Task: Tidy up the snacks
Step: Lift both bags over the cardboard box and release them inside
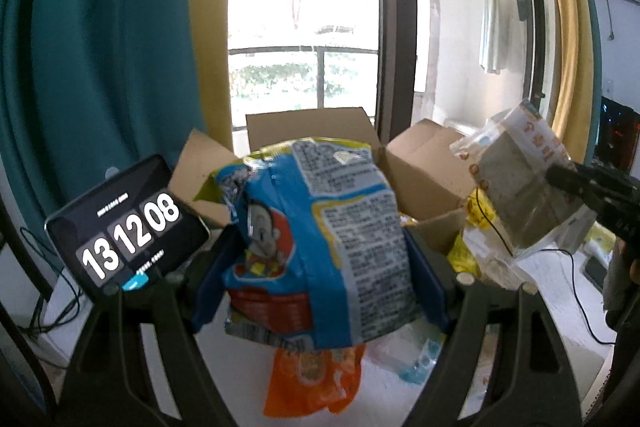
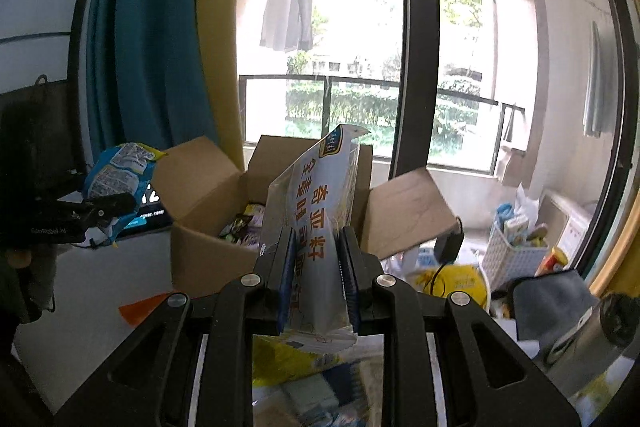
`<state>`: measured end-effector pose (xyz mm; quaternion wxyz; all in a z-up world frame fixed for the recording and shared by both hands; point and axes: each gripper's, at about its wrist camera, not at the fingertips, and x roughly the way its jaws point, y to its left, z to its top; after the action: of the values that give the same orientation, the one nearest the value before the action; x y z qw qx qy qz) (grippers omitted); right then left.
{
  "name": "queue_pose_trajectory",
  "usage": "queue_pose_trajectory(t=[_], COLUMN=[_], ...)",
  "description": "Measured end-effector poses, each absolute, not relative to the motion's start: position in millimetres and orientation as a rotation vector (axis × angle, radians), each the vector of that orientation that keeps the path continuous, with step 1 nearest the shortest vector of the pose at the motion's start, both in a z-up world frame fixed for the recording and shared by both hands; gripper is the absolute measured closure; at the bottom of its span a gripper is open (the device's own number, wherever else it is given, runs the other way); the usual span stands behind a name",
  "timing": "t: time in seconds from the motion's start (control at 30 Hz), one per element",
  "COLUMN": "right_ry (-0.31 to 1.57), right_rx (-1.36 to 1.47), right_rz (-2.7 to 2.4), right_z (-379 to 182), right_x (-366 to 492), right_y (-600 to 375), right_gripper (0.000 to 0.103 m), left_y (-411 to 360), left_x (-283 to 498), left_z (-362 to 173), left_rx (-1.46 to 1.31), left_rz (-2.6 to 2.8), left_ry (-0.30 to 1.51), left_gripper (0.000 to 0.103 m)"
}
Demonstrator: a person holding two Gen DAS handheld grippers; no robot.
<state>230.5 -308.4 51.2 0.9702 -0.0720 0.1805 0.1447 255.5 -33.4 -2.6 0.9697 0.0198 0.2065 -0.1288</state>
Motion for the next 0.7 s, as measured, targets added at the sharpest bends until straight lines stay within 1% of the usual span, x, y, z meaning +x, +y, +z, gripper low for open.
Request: queue_pose_trajectory(t=[0.43,0.7], right_ry=[0.309,0.308], right_rx=[-0.161,-0.138], right_rz=[0.271,0.262], right_z=[61,61], right_x=[263,288], right_y=[-320,-325], right_gripper=[0.079,0.079], left_y=[-49,-62], left_x=[313,352], left_z=[10,6], left_rx=[0.061,0.074], left_rz=[-0.261,-0.269], left_ry=[0.391,0.400], left_gripper=[0.023,0.021])
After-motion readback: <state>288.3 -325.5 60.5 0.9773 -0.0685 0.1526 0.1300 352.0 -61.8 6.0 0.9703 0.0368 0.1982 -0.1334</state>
